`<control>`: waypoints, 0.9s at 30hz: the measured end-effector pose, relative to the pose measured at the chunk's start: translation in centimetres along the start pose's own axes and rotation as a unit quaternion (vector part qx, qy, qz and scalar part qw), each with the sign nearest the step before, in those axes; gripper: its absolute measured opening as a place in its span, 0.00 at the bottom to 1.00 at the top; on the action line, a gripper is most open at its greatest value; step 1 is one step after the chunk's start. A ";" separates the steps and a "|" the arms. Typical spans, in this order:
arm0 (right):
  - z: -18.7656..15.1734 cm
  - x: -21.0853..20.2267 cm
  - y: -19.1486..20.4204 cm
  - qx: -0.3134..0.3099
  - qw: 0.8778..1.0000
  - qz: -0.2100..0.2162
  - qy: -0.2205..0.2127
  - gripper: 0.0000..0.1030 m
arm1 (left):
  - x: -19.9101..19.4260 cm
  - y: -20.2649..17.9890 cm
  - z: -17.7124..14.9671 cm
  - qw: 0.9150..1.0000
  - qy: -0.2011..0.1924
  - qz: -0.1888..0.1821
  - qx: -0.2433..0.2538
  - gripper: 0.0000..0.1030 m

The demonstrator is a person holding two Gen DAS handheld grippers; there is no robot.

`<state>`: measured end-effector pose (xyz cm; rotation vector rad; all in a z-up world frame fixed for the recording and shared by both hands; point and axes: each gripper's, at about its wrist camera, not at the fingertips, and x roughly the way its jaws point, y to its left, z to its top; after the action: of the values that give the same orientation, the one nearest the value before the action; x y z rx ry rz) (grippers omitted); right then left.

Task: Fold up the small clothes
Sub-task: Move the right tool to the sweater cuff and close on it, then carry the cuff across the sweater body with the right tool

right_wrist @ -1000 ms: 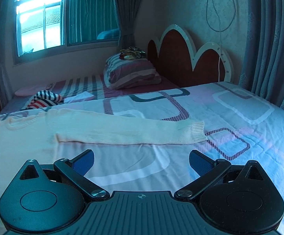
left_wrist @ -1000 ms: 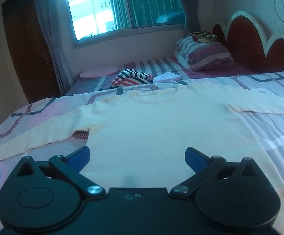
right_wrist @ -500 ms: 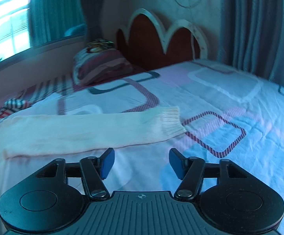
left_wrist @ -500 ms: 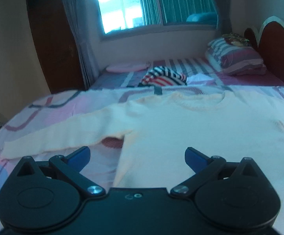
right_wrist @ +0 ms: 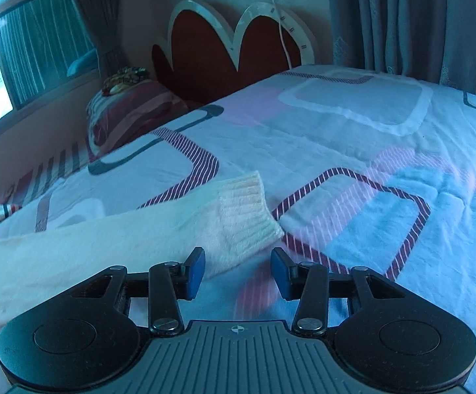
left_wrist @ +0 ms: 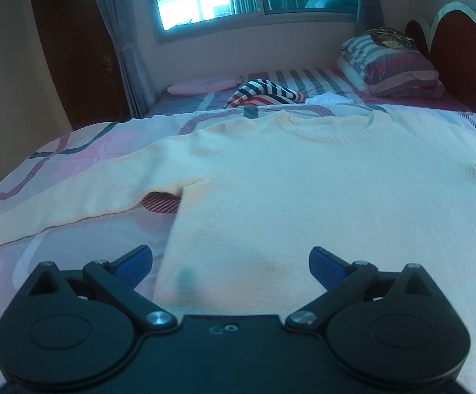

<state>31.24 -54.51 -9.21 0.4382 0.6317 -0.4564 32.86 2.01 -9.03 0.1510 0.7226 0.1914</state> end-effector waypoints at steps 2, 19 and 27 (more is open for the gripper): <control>0.1 0.4 -0.3 0.015 1.000 0.007 -0.003 0.42 | 0.2 0.0 0.1 1.000 0.000 0.003 0.002 0.98; 1.9 -0.8 2.6 -0.007 0.999 0.043 -0.018 0.03 | 0.6 4.4 0.6 0.999 0.009 0.034 -0.012 0.98; 0.2 -1.9 13.3 -0.089 0.988 0.127 -0.002 0.03 | 1.2 6.4 0.6 0.998 0.048 -0.015 -0.035 0.99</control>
<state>36.98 -43.31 -4.53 0.3409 0.5973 -0.1572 33.42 8.44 -8.04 0.0648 0.8130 0.1958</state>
